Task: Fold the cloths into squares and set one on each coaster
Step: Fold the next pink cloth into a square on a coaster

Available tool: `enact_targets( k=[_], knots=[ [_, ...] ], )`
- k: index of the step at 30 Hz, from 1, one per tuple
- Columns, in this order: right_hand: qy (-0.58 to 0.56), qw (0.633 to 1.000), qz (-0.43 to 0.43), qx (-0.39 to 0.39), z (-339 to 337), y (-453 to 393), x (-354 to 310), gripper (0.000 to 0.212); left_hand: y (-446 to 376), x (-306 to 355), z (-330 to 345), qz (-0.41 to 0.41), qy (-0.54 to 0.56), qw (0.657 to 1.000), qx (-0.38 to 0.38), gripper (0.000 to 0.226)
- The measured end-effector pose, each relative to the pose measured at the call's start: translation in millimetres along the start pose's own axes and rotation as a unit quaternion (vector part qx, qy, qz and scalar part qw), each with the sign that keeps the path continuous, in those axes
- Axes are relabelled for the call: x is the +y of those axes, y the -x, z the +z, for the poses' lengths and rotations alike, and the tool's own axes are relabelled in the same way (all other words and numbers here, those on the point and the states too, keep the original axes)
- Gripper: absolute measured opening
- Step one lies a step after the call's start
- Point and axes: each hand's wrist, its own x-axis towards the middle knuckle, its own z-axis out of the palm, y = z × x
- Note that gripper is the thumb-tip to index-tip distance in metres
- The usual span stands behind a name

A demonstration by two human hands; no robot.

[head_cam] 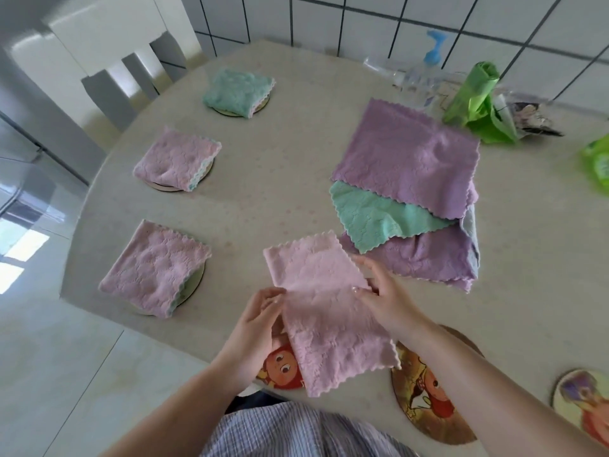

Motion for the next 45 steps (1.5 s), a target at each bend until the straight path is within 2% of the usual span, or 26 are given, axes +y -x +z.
enact_targets(
  k=[4,7,10,14,17,19,22,25,27,30,33,37,39,42,45],
  knots=[
    [0.020,0.999,-0.001,-0.028,2,10,5,0.052,-3,11,-6,0.114,-0.206,0.970,-0.051,0.047],
    [0.017,0.999,-0.010,-0.031,9,14,9,0.054,-12,17,-13,0.105,-0.291,0.949,-0.055,0.055],
    [0.020,0.998,0.027,-0.056,22,16,16,0.057,-21,8,-20,0.074,-0.325,0.941,-0.050,0.058],
    [0.007,0.998,0.056,-0.025,28,25,29,0.054,-18,-5,-25,0.067,-0.290,0.954,-0.028,0.051],
    [0.009,0.997,0.068,-0.017,25,39,38,0.040,-9,-13,-28,0.055,-0.241,0.969,-0.028,0.036],
    [0.027,0.997,0.068,-0.034,26,48,44,0.032,-4,-22,-32,0.021,-0.218,0.975,-0.038,0.034],
    [0.030,0.995,0.088,-0.045,30,54,51,0.032,1,-32,-39,-0.023,-0.215,0.975,-0.054,0.034],
    [-0.034,0.986,0.152,-0.052,32,53,54,0.037,0,-34,-39,-0.069,-0.168,0.982,-0.049,0.038],
    [-0.046,0.981,0.177,-0.059,31,53,55,0.045,-2,-33,-40,-0.089,-0.175,0.980,-0.037,0.044],
    [-0.085,0.978,0.181,-0.062,27,51,51,0.035,-5,-24,-40,-0.098,-0.183,0.977,-0.046,0.046],
    [-0.113,0.978,0.170,-0.039,20,39,40,0.022,-11,-9,-36,-0.079,-0.195,0.977,-0.021,0.027],
    [-0.126,0.974,0.181,0.041,15,7,30,0.024,-26,17,-23,-0.057,-0.159,0.986,-0.006,0.009],
    [-0.113,0.974,0.187,0.059,14,-6,26,0.024,-40,25,-19,-0.055,-0.180,0.982,-0.003,0.021],
    [-0.100,0.973,0.199,0.062,13,-22,30,0.027,-55,29,-14,-0.067,-0.202,0.977,0.029,0.022],
    [-0.039,0.980,0.186,0.052,13,-30,35,0.033,-61,27,-14,-0.077,-0.245,0.966,0.036,0.024]
  ],
)
